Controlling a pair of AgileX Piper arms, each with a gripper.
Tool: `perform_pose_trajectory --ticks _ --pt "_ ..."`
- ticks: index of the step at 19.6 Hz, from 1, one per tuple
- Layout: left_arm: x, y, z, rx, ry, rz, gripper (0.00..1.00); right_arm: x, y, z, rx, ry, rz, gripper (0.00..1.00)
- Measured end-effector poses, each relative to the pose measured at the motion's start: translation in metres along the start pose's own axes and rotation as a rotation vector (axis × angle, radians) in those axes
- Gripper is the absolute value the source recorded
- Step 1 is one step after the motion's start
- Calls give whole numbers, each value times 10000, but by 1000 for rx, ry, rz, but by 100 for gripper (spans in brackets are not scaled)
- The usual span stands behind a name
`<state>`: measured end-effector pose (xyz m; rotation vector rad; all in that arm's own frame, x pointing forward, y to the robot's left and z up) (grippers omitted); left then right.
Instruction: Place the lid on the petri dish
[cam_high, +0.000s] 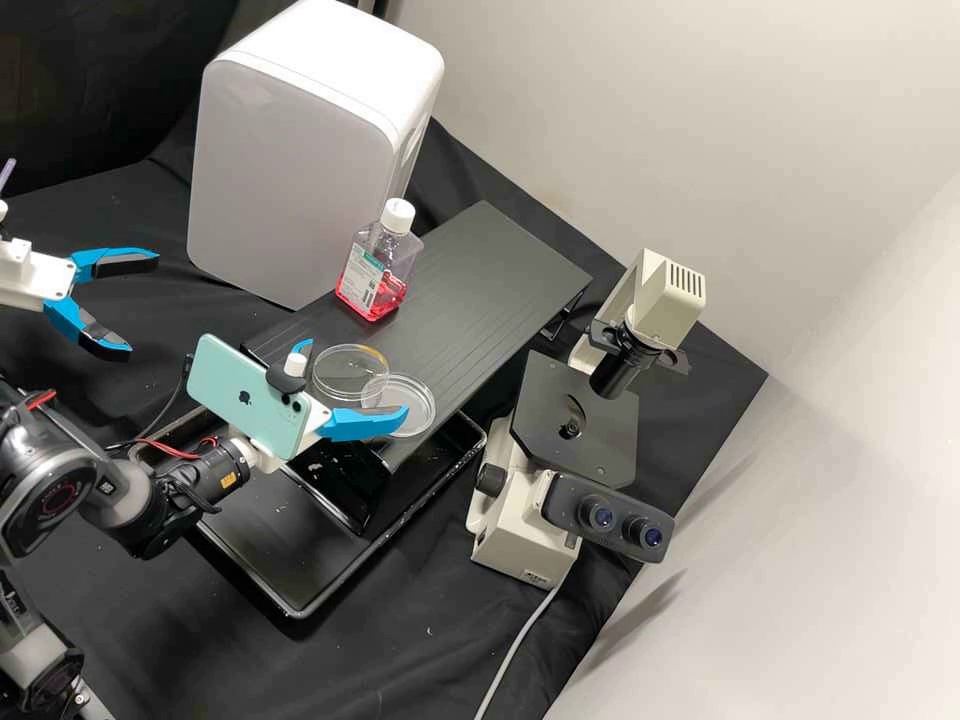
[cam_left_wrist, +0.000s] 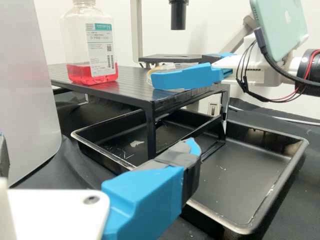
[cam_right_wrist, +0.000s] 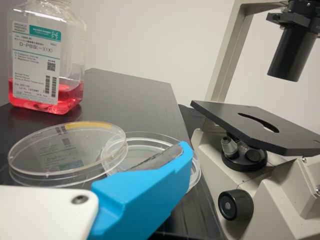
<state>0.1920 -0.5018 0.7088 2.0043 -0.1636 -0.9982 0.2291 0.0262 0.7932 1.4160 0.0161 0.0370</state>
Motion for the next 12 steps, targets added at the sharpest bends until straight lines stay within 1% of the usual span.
perform_pose_trajectory --ticks 12 --pt "0 0 0 0 0 0 100 5 0 -7 -2 6 -2 0"
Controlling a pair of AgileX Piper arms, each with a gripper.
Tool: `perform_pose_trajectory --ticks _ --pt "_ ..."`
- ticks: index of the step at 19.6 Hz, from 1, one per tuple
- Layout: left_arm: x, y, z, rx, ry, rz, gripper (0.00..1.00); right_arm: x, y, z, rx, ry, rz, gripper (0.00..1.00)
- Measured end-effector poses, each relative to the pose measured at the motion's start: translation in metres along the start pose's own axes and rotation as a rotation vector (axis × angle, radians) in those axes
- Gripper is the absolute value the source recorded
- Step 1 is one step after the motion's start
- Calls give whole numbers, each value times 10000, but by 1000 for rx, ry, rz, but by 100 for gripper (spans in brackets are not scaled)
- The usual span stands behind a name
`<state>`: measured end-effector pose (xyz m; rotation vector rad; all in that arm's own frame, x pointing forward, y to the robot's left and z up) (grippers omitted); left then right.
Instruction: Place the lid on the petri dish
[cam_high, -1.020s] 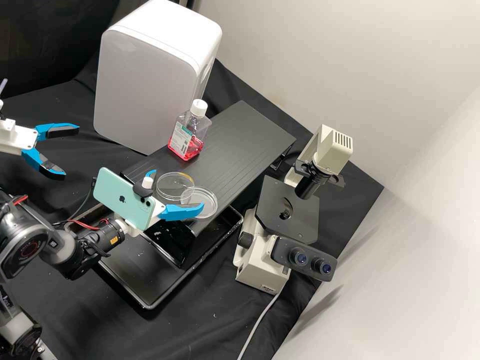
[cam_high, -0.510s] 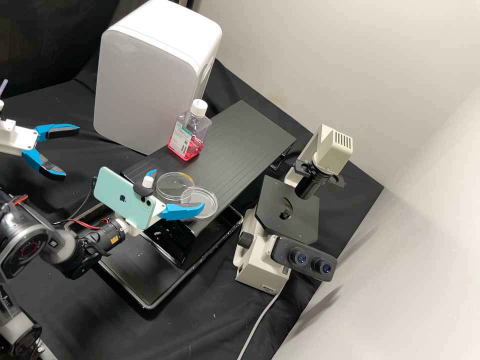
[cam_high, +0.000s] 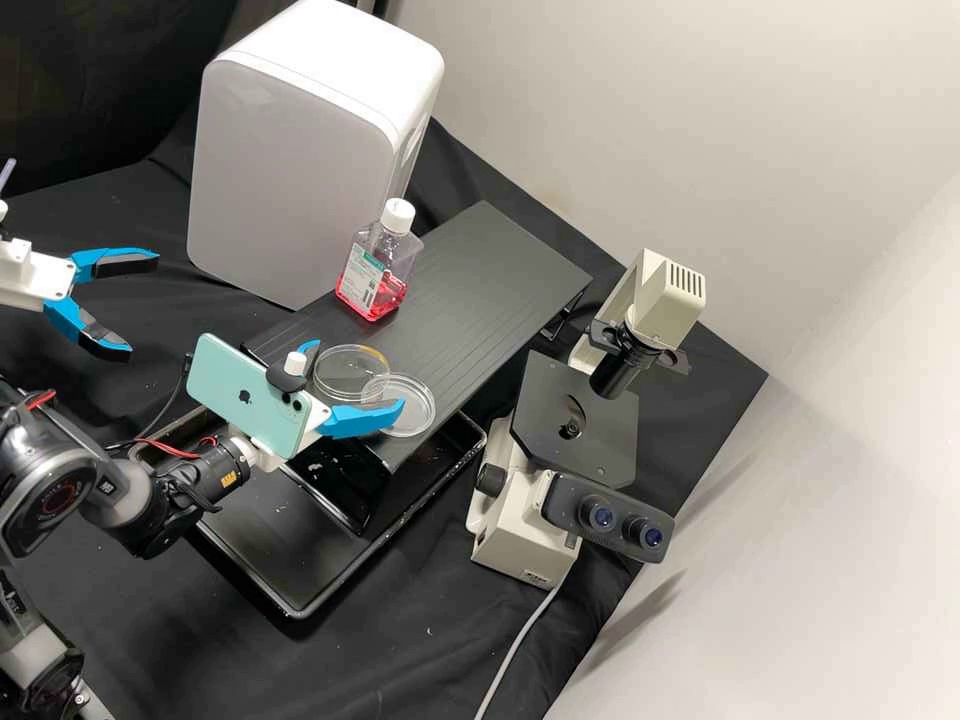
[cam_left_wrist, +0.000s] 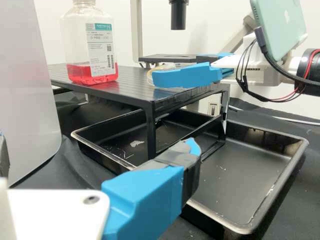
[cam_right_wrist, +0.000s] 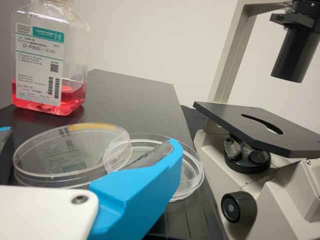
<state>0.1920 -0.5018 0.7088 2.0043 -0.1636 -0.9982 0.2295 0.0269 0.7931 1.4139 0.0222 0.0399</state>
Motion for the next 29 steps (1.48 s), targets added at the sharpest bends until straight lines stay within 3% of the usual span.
perform_pose_trajectory --ticks 16,26,29 --pt "13 4 -6 1 0 1 100 9 9 -1 -3 5 2 0" --pt "19 -17 -13 -4 2 -8 100 11 29 26 23 -3 7 0" --pt "19 -17 -13 -4 2 -8 100 4 83 49 30 -6 27 0"
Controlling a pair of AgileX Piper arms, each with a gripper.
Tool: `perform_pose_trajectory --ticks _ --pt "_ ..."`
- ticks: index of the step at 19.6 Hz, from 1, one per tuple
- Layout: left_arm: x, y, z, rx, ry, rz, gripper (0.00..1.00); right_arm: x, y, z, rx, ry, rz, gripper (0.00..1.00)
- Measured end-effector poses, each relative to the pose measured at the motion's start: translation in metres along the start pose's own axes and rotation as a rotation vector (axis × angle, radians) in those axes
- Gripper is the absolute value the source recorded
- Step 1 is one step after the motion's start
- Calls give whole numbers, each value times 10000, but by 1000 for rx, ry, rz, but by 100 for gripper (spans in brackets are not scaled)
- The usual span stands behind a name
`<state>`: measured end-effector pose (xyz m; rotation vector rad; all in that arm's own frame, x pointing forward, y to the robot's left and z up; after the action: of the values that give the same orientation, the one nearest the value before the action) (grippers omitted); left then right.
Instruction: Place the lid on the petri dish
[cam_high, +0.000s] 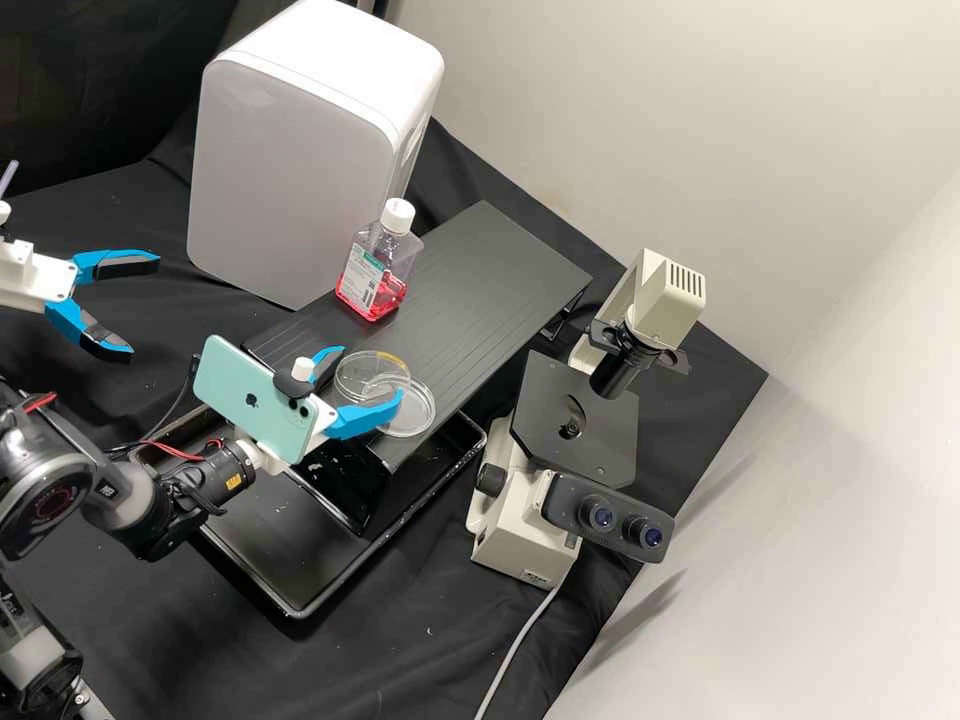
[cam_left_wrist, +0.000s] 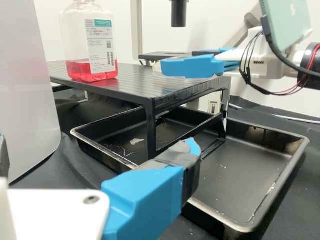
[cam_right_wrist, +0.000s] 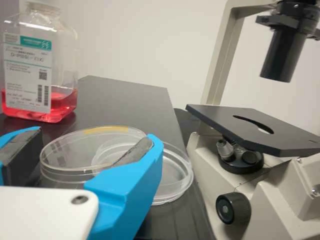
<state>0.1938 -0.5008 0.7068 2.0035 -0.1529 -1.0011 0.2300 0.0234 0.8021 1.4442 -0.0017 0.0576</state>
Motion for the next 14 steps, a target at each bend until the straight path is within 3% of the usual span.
perform_pose_trajectory --ticks 8,14 --pt "10 -20 12 -3 -7 -9 100 -34 156 171 25 -72 66 0" --pt "14 -25 18 -4 -8 -11 100 -35 166 185 30 -77 70 0"
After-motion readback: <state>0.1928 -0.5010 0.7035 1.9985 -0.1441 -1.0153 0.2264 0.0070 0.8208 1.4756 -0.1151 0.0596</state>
